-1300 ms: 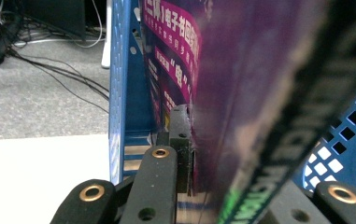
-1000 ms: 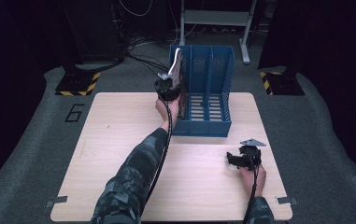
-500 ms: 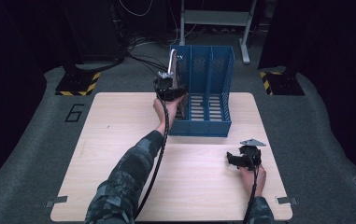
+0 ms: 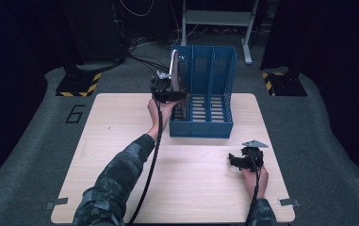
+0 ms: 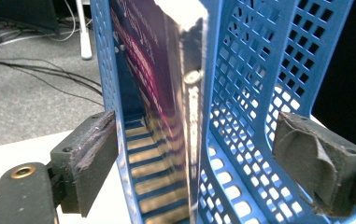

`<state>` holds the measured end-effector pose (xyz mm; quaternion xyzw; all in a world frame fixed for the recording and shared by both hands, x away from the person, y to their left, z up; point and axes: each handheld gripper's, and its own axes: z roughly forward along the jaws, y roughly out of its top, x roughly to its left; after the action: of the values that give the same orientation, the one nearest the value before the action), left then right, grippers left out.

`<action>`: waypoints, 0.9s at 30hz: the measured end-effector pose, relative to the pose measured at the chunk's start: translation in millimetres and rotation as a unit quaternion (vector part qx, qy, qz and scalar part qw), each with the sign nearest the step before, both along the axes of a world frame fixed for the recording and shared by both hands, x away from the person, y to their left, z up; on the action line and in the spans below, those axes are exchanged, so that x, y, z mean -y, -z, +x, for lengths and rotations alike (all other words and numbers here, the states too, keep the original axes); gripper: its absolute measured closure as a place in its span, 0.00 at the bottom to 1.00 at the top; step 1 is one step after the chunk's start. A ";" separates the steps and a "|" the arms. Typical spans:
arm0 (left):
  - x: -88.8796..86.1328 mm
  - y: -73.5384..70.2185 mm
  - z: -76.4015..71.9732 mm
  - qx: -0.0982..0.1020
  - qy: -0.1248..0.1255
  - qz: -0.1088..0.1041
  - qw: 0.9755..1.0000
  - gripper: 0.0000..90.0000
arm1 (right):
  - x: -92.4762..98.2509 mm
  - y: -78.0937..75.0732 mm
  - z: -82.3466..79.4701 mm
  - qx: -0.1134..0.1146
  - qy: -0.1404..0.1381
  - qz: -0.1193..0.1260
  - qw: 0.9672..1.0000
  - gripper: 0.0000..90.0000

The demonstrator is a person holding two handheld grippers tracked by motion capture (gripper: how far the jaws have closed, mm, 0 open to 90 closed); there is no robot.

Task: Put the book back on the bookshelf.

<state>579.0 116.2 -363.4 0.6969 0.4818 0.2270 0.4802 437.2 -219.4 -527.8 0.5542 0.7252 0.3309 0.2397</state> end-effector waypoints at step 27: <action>-63.3 19.2 -104.6 0.011 0.093 0.051 0.994 0.06 | -0.1 0.0 0.0 0.000 0.000 0.000 1.000 0.16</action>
<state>474.4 179.5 -382.6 0.7595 0.3976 0.2137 0.4684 437.2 -219.3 -527.7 0.5542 0.7252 0.3306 0.2400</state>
